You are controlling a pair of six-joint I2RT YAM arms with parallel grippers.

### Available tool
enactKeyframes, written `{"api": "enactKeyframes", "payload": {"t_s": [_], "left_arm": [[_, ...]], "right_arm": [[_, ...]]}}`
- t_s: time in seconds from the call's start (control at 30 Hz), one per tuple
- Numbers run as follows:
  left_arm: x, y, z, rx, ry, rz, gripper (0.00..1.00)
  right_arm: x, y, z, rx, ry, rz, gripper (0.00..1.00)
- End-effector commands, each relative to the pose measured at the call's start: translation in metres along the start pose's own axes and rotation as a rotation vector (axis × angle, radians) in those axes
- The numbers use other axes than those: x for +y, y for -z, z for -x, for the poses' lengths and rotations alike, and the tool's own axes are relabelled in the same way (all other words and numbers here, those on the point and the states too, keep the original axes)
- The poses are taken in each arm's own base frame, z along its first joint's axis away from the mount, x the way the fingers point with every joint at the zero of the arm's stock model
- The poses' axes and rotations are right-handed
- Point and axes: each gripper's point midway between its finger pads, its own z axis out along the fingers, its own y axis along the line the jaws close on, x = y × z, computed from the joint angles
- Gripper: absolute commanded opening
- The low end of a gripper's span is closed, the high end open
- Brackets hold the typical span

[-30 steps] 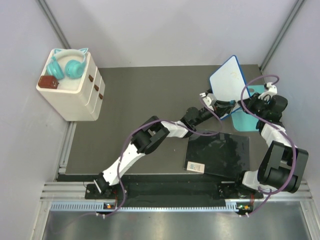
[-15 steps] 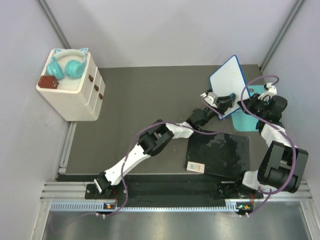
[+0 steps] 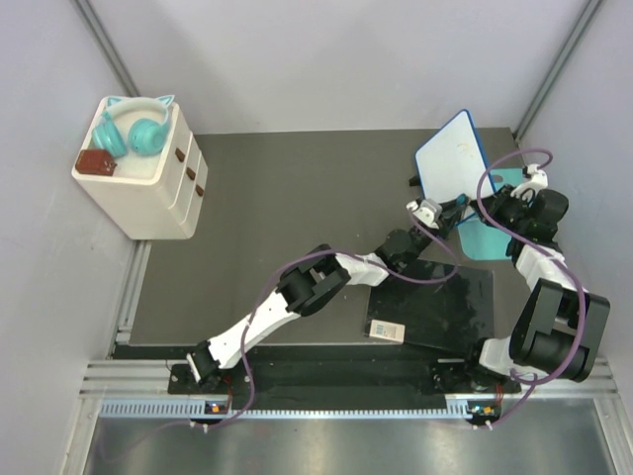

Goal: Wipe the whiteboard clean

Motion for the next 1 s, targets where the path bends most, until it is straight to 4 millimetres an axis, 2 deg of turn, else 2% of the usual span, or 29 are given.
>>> {"api": "enactKeyframes", "payload": {"t_s": [0.0,0.13,0.23,0.43,0.57,0.63,0.8,0.87,0.9,0.97], "left_arm": [[0.001,0.006,0.005,0.023,-0.003,0.06,0.0],[0.023,0.009,-0.005,0.06,-0.008,0.133,0.0],[0.029,0.009,-0.004,0.058,-0.004,0.142,0.0],[0.03,-0.005,0.008,0.017,0.025,0.129,0.0],[0.028,-0.017,0.026,-0.023,0.027,0.105,0.0],[0.036,-0.017,0.04,-0.04,0.006,0.106,0.0],[0.069,-0.005,0.066,-0.058,-0.037,0.147,0.0],[0.086,-0.004,0.085,-0.086,-0.051,0.168,0.0],[0.091,0.002,0.082,-0.07,-0.057,0.172,0.0],[0.107,0.004,0.097,-0.09,-0.073,0.192,0.0]], "right_arm": [[0.007,0.002,-0.056,0.168,-0.065,0.039,0.02],[0.007,0.001,-0.056,0.168,-0.068,0.041,0.02],[0.007,0.001,-0.055,0.166,-0.069,0.041,0.02],[0.009,0.002,-0.057,0.173,-0.071,0.047,0.02],[0.01,0.002,-0.058,0.182,-0.069,0.047,0.01],[0.013,0.002,-0.067,0.231,-0.082,0.054,0.0],[0.018,-0.002,-0.079,0.301,-0.08,0.094,0.0],[0.017,-0.005,-0.082,0.318,-0.058,0.085,0.0],[0.019,-0.004,-0.091,0.355,-0.059,0.076,0.0],[0.019,-0.006,-0.093,0.371,-0.031,0.068,0.0]]}}
